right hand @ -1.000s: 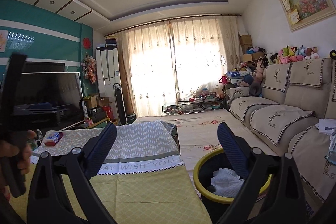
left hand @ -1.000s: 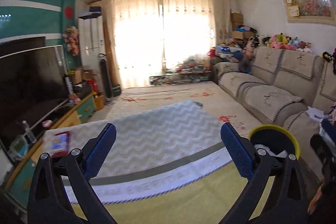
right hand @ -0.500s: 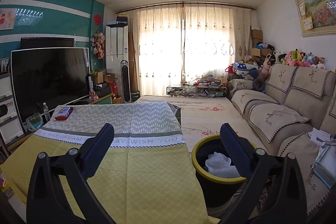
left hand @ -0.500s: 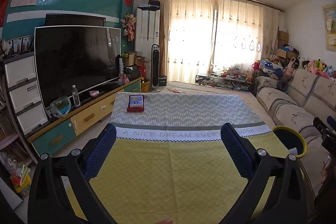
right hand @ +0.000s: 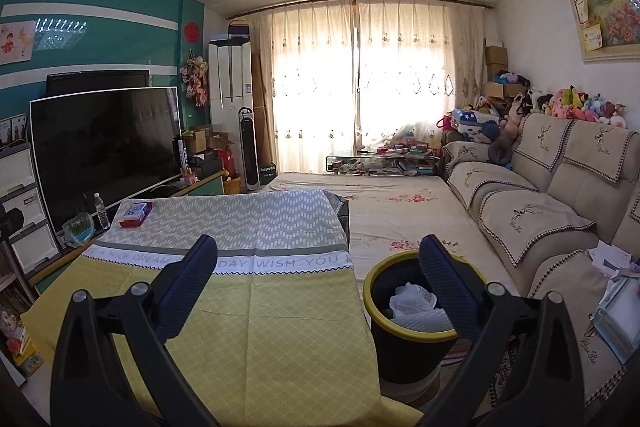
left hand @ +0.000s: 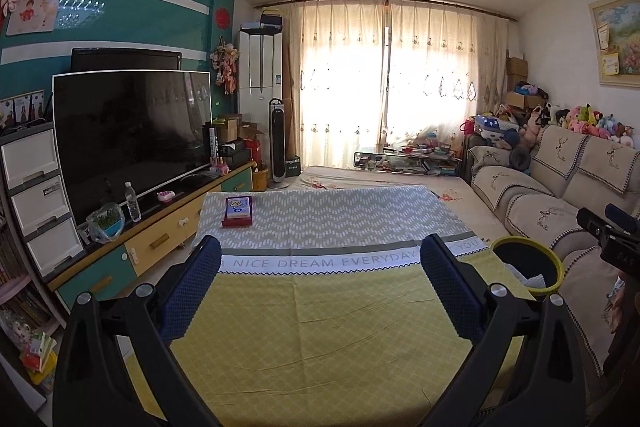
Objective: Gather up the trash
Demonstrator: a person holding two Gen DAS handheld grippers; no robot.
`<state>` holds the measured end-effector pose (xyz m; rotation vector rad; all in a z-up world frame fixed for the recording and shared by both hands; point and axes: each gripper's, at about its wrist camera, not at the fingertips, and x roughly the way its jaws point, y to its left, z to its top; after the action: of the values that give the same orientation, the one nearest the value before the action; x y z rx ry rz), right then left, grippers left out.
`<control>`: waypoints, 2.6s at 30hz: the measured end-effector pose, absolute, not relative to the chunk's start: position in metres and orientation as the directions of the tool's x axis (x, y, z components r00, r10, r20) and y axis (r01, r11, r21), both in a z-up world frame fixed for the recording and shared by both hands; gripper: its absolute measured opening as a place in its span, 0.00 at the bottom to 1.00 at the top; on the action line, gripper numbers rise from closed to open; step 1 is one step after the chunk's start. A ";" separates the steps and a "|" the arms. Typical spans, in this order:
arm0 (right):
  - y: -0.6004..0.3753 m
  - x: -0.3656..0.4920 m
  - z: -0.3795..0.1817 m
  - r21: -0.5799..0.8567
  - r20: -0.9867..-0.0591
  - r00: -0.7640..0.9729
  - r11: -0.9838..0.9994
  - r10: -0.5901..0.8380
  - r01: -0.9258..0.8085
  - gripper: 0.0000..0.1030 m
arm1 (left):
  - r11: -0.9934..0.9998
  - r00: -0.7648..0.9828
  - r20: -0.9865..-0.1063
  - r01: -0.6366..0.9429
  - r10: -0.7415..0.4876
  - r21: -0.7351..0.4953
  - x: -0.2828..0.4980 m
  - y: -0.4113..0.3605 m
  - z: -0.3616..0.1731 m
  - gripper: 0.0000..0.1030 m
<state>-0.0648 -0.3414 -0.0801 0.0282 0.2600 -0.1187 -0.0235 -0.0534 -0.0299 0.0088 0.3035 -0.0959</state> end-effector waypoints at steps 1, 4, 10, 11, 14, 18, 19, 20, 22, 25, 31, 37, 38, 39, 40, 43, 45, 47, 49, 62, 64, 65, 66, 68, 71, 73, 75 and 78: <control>-0.341 -0.064 -0.080 0.012 -0.260 0.959 0.993 -0.112 0.120 0.93 | 0.995 0.949 -0.302 0.097 -0.094 -0.007 -0.021 -0.056 -0.030 0.95; -0.340 -0.064 -0.079 0.019 -0.260 0.960 0.994 -0.100 0.109 0.93 | 0.995 0.946 -0.309 0.100 -0.099 -0.012 -0.021 -0.058 -0.030 0.95; -0.339 -0.061 -0.074 0.022 -0.254 0.962 0.994 -0.095 0.104 0.93 | 0.996 0.946 -0.312 0.087 -0.091 -0.028 -0.018 -0.051 -0.031 0.95; -0.339 -0.061 -0.074 0.019 -0.254 0.963 0.994 -0.096 0.104 0.93 | 0.996 0.946 -0.313 0.084 -0.089 -0.029 -0.018 -0.050 -0.031 0.95; -0.337 -0.059 -0.073 0.016 -0.255 0.963 0.995 -0.091 0.098 0.93 | 0.996 0.946 -0.313 0.081 -0.088 -0.033 -0.017 -0.047 -0.032 0.95; -0.333 -0.057 -0.074 0.014 -0.259 0.962 0.996 -0.084 0.091 0.93 | 0.996 0.944 -0.318 0.083 -0.089 -0.033 -0.015 -0.047 -0.031 0.95; -0.333 -0.057 -0.075 0.015 -0.259 0.962 0.996 -0.082 0.089 0.93 | 0.996 0.944 -0.317 0.083 -0.090 -0.034 -0.016 -0.047 -0.031 0.95; -0.333 -0.057 -0.075 0.016 -0.260 0.962 0.996 -0.081 0.088 0.93 | 0.996 0.944 -0.317 0.083 -0.090 -0.034 -0.016 -0.047 -0.031 0.95; -0.333 -0.056 -0.076 0.017 -0.262 0.962 0.996 -0.080 0.087 0.93 | 0.996 0.946 -0.312 0.081 -0.086 -0.032 -0.017 -0.047 -0.030 0.95; -0.333 -0.055 -0.076 0.024 -0.264 0.962 0.996 -0.077 0.086 0.93 | 0.997 0.948 -0.307 0.078 -0.083 -0.030 -0.018 -0.047 -0.029 0.95; -0.333 -0.054 -0.078 0.029 -0.271 0.960 0.996 -0.073 0.084 0.93 | 0.997 0.951 -0.300 0.073 -0.080 -0.033 -0.019 -0.045 -0.028 0.95; -0.332 -0.050 -0.082 0.031 -0.284 0.956 0.996 -0.070 0.082 0.93 | 0.997 0.947 -0.310 0.075 -0.083 -0.036 -0.017 -0.045 -0.030 0.95; -0.332 -0.050 -0.082 0.032 -0.285 0.956 0.996 -0.069 0.081 0.93 | 0.996 0.947 -0.311 0.076 -0.084 -0.036 -0.017 -0.045 -0.031 0.95; -0.332 -0.050 -0.082 0.032 -0.285 0.956 0.996 -0.069 0.081 0.93 | 0.996 0.946 -0.312 0.076 -0.084 -0.036 -0.017 -0.046 -0.031 0.95; -0.331 -0.050 -0.082 0.032 -0.286 0.956 0.996 -0.068 0.081 0.93 | 0.996 0.946 -0.312 0.077 -0.084 -0.036 -0.017 -0.046 -0.031 0.95; -0.331 -0.050 -0.083 0.034 -0.286 0.956 0.996 -0.067 0.080 0.93 | 0.996 0.946 -0.313 0.078 -0.086 -0.038 -0.017 -0.046 -0.032 0.95; -0.331 -0.051 -0.083 0.034 -0.287 0.956 0.996 -0.068 0.081 0.93 | 0.996 0.946 -0.313 0.077 -0.085 -0.039 -0.017 -0.045 -0.032 0.95; -0.331 -0.052 -0.083 0.035 -0.288 0.955 0.996 -0.066 0.079 0.93 | 0.997 0.946 -0.313 0.072 -0.082 -0.041 -0.016 -0.045 -0.034 0.95; -0.330 -0.051 -0.084 0.036 -0.289 0.955 0.996 -0.065 0.079 0.93 | 0.996 0.946 -0.315 0.071 -0.082 -0.046 -0.016 -0.044 -0.036 0.95; -0.329 -0.049 -0.087 0.040 -0.298 0.953 0.996 -0.061 0.076 0.93 | 0.996 0.940 -0.329 0.075 -0.086 -0.048 -0.014 -0.045 -0.041 0.95; -0.329 -0.050 -0.087 0.040 -0.298 0.953 0.996 -0.061 0.077 0.93 | 0.996 0.940 -0.329 0.074 -0.085 -0.046 -0.013 -0.046 -0.041 0.95; -0.329 -0.050 -0.087 0.040 -0.298 0.953 0.996 -0.060 0.076 0.93 | 0.996 0.940 -0.329 0.074 -0.085 -0.046 -0.014 -0.047 -0.041 0.95; -0.329 -0.049 -0.087 0.040 -0.298 0.953 0.996 -0.060 0.075 0.93 | 0.996 0.940 -0.329 0.074 -0.085 -0.047 -0.014 -0.047 -0.041 0.95; -0.329 -0.049 -0.087 0.040 -0.299 0.952 0.996 -0.060 0.076 0.93 | 0.996 0.940 -0.330 0.074 -0.085 -0.047 -0.014 -0.047 -0.041 0.95; -0.329 -0.049 -0.087 0.040 -0.299 0.952 0.996 -0.060 0.076 0.93 | 0.996 0.939 -0.332 0.072 -0.085 -0.050 -0.013 -0.046 -0.042 0.95; -0.329 -0.049 -0.088 0.040 -0.302 0.952 0.996 -0.060 0.076 0.93 | 0.996 0.939 -0.334 0.071 -0.084 -0.051 -0.013 -0.046 -0.042 0.95; -0.328 -0.049 -0.088 0.040 -0.304 0.951 0.996 -0.059 0.075 0.93 | 0.996 0.938 -0.336 0.070 -0.083 -0.051 -0.013 -0.047 -0.043 0.95; -0.327 -0.048 -0.088 0.041 -0.305 0.950 0.996 -0.058 0.074 0.93 | 0.996 0.937 -0.340 0.070 -0.084 -0.054 -0.012 -0.045 -0.043 0.95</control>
<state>-0.0479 -0.3274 -0.0883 0.0518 0.3090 -0.0673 -0.0119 -0.0445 -0.0428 -0.0411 0.3492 -0.0787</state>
